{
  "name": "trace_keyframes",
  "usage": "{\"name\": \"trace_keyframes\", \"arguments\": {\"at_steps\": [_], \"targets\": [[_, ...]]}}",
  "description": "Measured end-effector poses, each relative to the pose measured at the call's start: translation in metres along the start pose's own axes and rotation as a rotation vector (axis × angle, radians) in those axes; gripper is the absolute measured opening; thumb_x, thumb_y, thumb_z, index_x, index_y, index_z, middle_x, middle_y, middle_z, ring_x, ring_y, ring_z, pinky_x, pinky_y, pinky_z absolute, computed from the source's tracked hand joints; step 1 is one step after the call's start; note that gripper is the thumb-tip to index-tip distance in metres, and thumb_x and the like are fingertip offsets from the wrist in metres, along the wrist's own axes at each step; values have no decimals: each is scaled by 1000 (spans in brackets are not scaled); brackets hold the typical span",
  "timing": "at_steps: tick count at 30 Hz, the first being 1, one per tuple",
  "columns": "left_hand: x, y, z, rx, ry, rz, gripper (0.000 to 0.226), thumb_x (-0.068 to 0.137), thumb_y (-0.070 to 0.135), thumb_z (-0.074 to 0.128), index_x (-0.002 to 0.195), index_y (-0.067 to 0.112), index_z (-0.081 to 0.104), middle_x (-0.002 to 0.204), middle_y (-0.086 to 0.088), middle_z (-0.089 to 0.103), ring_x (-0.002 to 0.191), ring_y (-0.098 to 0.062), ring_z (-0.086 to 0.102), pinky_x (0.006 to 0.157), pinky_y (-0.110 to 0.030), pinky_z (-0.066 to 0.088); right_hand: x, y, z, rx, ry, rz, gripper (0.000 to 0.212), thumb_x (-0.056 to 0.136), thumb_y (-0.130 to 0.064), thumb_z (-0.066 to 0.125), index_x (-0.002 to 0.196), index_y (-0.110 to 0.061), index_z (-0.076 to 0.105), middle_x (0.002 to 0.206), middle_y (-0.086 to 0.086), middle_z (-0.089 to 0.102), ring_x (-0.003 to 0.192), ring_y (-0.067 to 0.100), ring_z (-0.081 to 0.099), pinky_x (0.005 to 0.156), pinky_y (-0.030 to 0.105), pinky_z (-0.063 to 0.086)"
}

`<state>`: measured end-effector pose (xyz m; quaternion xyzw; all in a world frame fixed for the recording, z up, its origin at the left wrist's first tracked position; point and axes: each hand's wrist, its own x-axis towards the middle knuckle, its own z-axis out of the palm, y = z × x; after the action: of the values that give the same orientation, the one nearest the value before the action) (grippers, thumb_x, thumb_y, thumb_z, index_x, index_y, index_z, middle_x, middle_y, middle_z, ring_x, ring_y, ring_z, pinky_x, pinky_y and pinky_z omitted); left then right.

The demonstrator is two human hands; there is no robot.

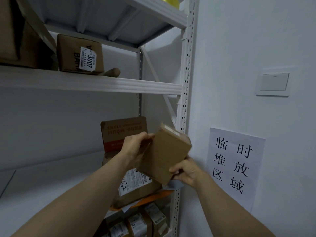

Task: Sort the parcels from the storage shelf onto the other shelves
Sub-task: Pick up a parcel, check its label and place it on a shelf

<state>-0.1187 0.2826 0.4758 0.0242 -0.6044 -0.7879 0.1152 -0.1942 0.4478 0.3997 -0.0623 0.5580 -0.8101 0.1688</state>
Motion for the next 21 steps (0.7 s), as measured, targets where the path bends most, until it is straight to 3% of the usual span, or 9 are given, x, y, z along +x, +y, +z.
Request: {"name": "trace_keyframes", "arguments": {"at_steps": [5,7,10,12,15,18,21], "targets": [[0,-4,16,51,-88,27,22,80,6,68,98,-5,71,91,-14,72,67,-11,67,58,-16,54,-4,3,-11,28,68,19,67,69,36,46,124,-2,53,125,24,55,115,44,50,79,55,53],[3,-5,18,65,-133,28,23,76,15,76,90,-3,71,82,-11,71,71,-17,66,65,-23,56,-7,1,-14,23,91,17,67,70,36,45,125,-1,52,124,23,56,115,43,50,79,54,52],[4,-10,23,120,-226,37,48,56,40,88,87,8,71,84,-9,71,82,-24,65,85,-38,53,-12,-2,-16,-10,124,10,68,70,37,45,128,1,50,118,23,58,106,41,54,72,50,53],[5,-13,27,166,-240,64,46,48,45,89,77,16,69,83,-6,71,85,-23,64,90,-42,51,-15,-4,-17,-31,136,1,69,70,36,45,128,0,49,115,23,58,100,38,55,69,48,54],[8,-15,33,180,-233,77,32,56,39,87,72,21,67,83,-3,71,84,-21,64,89,-41,51,-17,-6,-18,-35,138,-7,68,69,36,46,128,1,50,112,22,60,98,37,57,67,46,54],[10,-13,36,168,-234,74,31,61,35,87,77,20,65,82,-2,69,84,-21,63,88,-41,51,-17,-8,-17,-32,136,-19,66,69,36,46,125,2,51,109,21,61,96,37,58,64,45,53],[18,-8,29,159,-238,64,67,44,37,92,102,18,65,103,-3,68,99,-22,62,96,-42,50,-15,-11,-13,41,107,-35,56,69,35,43,111,1,56,108,21,60,99,40,56,64,47,53]]}}
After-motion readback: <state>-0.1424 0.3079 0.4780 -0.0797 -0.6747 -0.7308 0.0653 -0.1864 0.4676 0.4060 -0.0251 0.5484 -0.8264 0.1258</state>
